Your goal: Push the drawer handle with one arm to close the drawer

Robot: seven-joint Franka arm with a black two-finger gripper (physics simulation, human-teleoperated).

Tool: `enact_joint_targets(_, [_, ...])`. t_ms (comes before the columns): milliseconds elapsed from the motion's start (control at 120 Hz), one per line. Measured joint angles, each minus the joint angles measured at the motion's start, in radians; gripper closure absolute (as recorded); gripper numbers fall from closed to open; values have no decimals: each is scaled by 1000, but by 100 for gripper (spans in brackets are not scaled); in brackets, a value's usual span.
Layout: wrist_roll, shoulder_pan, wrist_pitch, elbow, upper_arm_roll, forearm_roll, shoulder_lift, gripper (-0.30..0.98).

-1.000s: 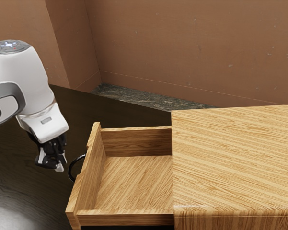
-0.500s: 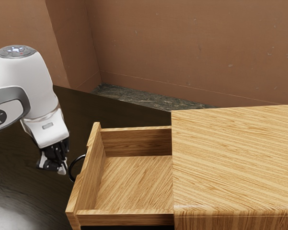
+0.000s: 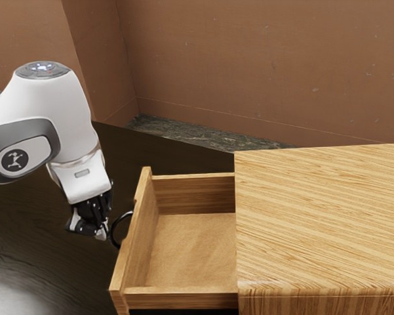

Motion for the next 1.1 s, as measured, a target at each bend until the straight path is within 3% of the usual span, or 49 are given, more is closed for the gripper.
enact_joint_targets(742, [11,29,48,112,-90,-52,135,76])
enact_joint_targets(1100, [-9,94,76,182,-173,-76,215,77])
